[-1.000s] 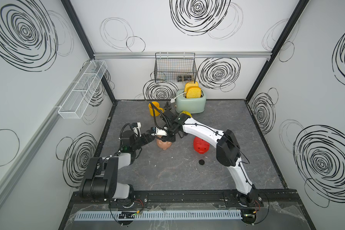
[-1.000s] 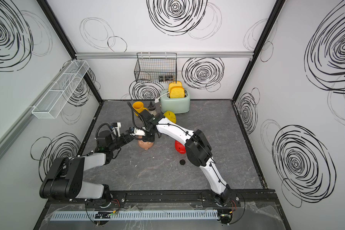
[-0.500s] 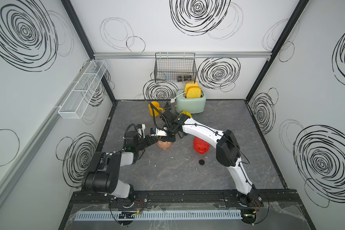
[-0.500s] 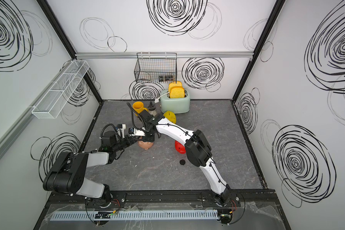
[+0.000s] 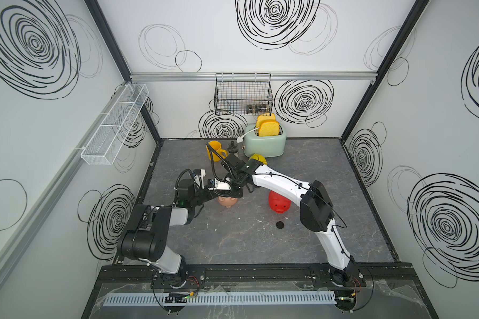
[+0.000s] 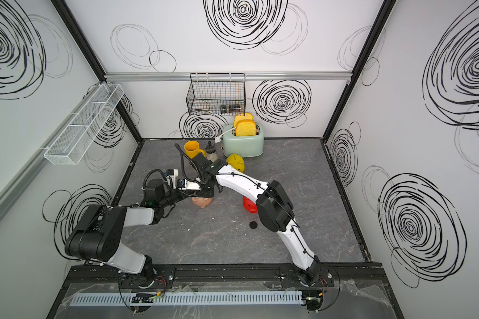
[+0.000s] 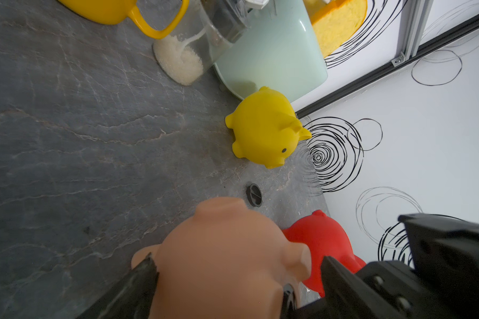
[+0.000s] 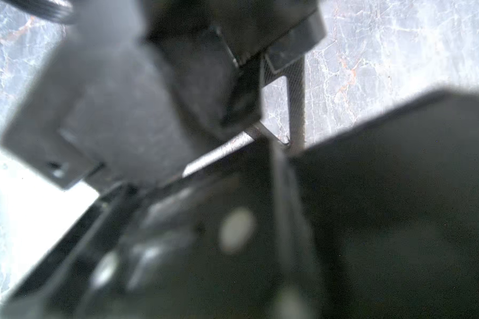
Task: Close piggy banks
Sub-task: Screw the knob on the piggy bank.
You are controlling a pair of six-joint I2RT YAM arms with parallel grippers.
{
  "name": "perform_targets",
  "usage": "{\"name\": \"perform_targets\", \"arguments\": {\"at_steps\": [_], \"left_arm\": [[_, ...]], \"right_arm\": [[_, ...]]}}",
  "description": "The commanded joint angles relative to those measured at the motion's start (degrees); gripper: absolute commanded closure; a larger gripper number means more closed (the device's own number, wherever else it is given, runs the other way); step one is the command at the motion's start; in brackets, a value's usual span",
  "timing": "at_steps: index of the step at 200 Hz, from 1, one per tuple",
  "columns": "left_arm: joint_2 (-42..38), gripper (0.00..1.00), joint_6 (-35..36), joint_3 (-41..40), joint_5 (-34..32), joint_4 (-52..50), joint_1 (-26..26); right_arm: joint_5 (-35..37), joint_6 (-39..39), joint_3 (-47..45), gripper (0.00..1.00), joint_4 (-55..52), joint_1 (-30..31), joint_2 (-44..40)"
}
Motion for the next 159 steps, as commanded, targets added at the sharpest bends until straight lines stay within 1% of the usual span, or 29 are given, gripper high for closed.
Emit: {"name": "perform_targets", "arguments": {"at_steps": [1, 92, 159], "left_arm": [[0.8, 0.06, 0.4, 1.6, 1.8, 4.2, -1.1], [2.7, 0.11, 2.8, 3.4, 0.6, -0.5, -1.7], [3.4, 0.15, 2.7, 3.7, 1.0, -0.6, -1.9]], "right_arm": [[2.4, -1.4, -3.1, 1.00, -3.5, 0.3, 1.1], [3.5, -1.6, -4.1, 1.00, -3.5, -0.5, 0.6], [3.5, -2.7, -4.4, 1.00, -3.8, -1.1, 0.0]]}}
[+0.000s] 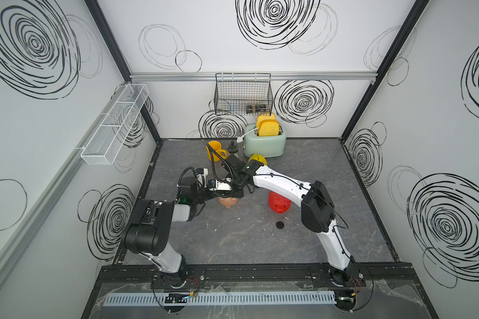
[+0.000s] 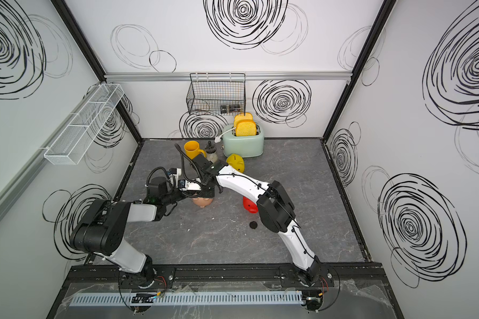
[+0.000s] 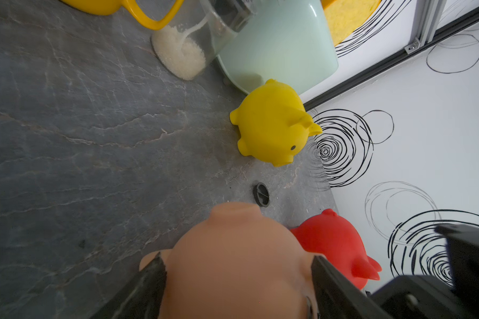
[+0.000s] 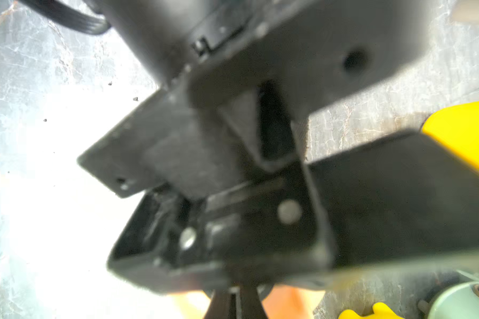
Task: Close piggy banks
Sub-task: Screw the knob on the piggy bank.
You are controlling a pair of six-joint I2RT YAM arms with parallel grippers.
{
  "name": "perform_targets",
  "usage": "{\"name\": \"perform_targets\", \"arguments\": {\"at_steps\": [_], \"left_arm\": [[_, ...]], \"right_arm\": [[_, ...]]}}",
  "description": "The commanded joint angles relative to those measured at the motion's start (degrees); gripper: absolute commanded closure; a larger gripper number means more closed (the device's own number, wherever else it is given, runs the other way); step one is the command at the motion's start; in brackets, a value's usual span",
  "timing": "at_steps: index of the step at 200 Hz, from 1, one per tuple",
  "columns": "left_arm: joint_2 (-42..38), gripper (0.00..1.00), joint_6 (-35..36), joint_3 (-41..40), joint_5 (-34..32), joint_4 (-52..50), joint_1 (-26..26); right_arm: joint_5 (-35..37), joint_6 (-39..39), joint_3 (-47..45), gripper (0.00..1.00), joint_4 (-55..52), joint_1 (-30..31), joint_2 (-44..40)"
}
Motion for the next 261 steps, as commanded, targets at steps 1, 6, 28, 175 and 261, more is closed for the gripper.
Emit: {"name": "perform_targets", "arguments": {"at_steps": [1, 6, 28, 175, 261], "left_arm": [[0.2, 0.15, 0.5, 1.2, 1.4, 1.1, -1.0], [0.2, 0.15, 0.5, 1.2, 1.4, 0.9, -1.0], [0.0, 0.15, 0.6, 1.2, 1.5, 0.8, -0.9], [2.9, 0.19, -2.0, 1.2, 3.5, 4.7, -0.9], [3.0, 0.20, -1.2, 1.6, 3.0, 3.4, -0.9]], "right_arm": [[1.8, -2.2, -2.8, 1.00, -4.6, -0.9, 0.9], [1.9, -2.4, -2.9, 1.00, -4.6, -0.9, 0.8], [2.7, -3.8, -4.2, 1.00, -4.0, -1.0, 0.0], [8.7, -11.0, -8.6, 1.00, -0.6, 0.3, -1.6], [9.3, -15.7, -11.1, 1.00, 0.8, 0.8, -3.6]]}}
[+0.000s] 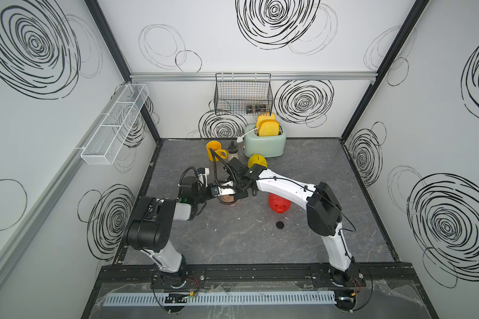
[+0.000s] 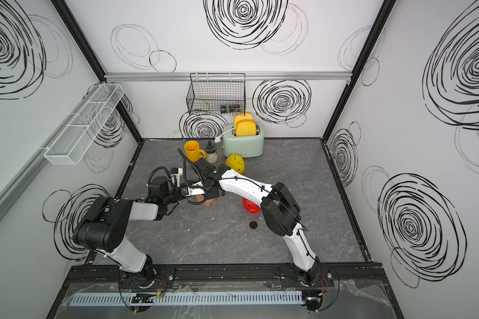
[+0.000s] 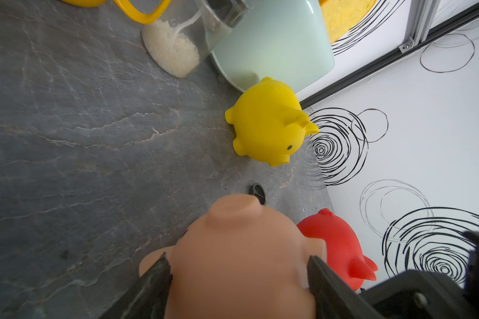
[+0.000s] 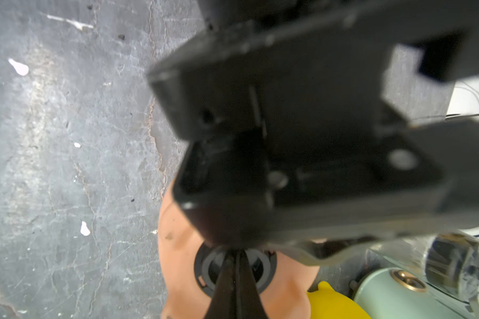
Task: Close piggy banks
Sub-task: Screw the knob on the piggy bank.
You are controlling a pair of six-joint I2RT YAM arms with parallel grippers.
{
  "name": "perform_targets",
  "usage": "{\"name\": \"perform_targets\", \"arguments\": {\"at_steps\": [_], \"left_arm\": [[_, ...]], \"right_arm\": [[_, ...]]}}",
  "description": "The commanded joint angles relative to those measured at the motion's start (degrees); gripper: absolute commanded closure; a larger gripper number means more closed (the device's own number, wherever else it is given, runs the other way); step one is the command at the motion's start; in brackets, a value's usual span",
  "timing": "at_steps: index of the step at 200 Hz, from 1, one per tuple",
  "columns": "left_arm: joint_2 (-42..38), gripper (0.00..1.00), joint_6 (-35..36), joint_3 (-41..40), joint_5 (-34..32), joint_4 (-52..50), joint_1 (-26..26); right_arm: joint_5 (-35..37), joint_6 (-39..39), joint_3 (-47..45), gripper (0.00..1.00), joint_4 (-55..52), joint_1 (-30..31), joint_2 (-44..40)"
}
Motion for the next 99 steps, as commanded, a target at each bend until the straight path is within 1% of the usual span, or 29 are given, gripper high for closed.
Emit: {"name": "perform_targets", "arguments": {"at_steps": [1, 17, 38, 58, 99], "left_arm": [[1.0, 0.20, -0.2, 1.0, 2.0, 1.2, -0.4], [1.1, 0.20, -0.2, 1.0, 2.1, 1.2, -0.4], [1.2, 0.20, -0.2, 1.0, 2.1, 1.3, -0.5], [1.4, 0.21, -0.2, 1.0, 2.0, 1.4, -0.6], [1.5, 0.22, -0.1, 1.0, 2.1, 1.2, -0.7]], "right_arm": [[1.8, -2.8, -2.4, 1.00, -5.4, -0.2, 1.4], [0.6, -2.6, -1.1, 1.00, -6.3, -0.4, 1.8], [1.0, -2.2, -0.6, 1.00, -6.3, -0.4, 2.2], [-0.5, -0.1, 2.2, 1.00, -7.7, -1.0, 3.4], [-2.6, 3.0, 4.5, 1.00, -9.5, -1.6, 4.4]]}}
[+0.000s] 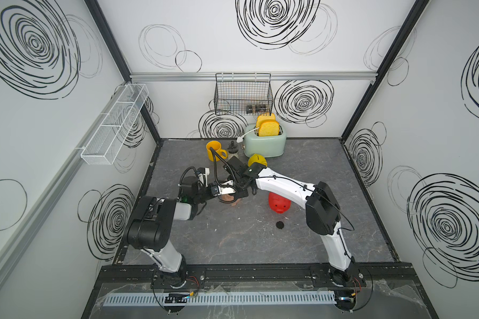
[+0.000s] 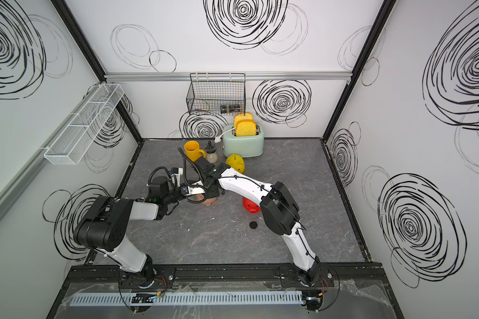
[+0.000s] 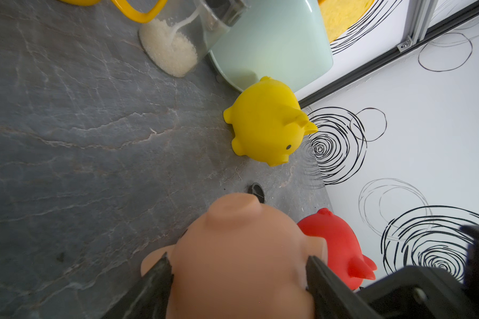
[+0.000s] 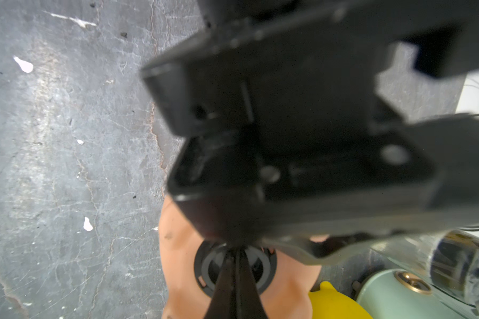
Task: Close piggy banks
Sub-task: Screw the knob on the piggy bank.
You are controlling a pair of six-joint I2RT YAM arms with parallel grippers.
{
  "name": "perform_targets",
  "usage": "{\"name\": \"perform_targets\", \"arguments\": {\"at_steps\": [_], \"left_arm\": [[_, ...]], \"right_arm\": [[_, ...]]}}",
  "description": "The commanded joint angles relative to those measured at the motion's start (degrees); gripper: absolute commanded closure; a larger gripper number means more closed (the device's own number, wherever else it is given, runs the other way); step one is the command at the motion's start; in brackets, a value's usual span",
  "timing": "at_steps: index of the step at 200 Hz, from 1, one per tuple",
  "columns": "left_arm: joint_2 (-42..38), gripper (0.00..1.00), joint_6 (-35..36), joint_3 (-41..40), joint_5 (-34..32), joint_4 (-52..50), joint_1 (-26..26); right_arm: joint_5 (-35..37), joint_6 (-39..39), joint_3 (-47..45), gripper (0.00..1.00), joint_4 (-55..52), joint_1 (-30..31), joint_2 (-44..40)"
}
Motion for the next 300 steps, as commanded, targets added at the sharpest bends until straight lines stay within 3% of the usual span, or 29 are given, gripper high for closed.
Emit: {"name": "perform_targets", "arguments": {"at_steps": [1, 137, 184, 300], "left_arm": [[1.0, 0.22, -0.2, 0.8, 1.8, 0.9, -0.7], [1.0, 0.23, 0.0, 0.8, 1.9, 0.5, -0.8], [1.1, 0.23, 0.0, 1.0, 1.8, 0.5, -0.7], [1.4, 0.24, 0.1, 1.1, 2.0, 0.4, -0.9]], "right_arm": [[-1.5, 2.0, 1.4, 1.00, -6.4, -1.0, 3.0], [-1.0, 15.9, 9.7, 1.00, -11.2, -1.6, 6.9], [-1.7, 17.2, 10.3, 1.00, -12.3, -1.3, 7.0], [-0.4, -2.8, -1.6, 1.00, -6.3, 0.5, 1.3]]}}
